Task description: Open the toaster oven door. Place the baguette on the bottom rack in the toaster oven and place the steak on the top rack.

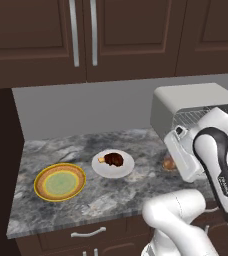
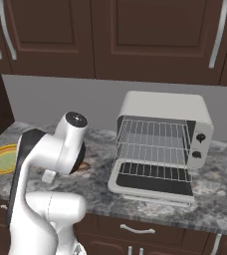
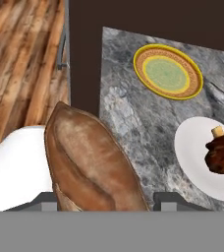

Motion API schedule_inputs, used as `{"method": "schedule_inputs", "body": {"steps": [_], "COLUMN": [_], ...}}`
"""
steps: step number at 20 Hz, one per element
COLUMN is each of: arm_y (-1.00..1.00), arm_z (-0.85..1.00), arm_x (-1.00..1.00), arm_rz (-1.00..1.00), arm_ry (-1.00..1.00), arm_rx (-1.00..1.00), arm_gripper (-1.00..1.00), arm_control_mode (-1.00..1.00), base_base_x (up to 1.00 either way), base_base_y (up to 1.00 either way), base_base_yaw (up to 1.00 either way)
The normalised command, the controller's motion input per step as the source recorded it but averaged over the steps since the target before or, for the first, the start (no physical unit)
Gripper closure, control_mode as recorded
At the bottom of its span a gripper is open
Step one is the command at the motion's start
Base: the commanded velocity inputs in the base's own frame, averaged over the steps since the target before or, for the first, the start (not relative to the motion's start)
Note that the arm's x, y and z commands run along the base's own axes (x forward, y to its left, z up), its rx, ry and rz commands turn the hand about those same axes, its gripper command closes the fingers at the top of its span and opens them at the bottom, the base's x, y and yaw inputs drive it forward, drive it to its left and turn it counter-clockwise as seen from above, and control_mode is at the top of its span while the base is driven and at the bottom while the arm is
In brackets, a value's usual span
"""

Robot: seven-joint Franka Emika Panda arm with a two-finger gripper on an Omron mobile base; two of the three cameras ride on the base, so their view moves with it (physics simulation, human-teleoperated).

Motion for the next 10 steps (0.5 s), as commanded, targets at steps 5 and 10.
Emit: {"method": "schedule_inputs", "body": {"steps": [5, 10], "arm_y": [-0.59, -0.57], "arm_z": [0.05, 0.10], "arm_x": [0.02, 0.12], "arm_rz": [0.03, 0.05], "arm_ry": [0.00, 0.00], "arm_rx": [0.01, 0.00], "arm_gripper": [1.00, 1.00], "arm_control_mode": [-1.00, -1.00], "base_base_x": [0.00, 0.00], "base_base_y": [0.00, 0.00], "base_base_yaw": [0.00, 0.00]}}
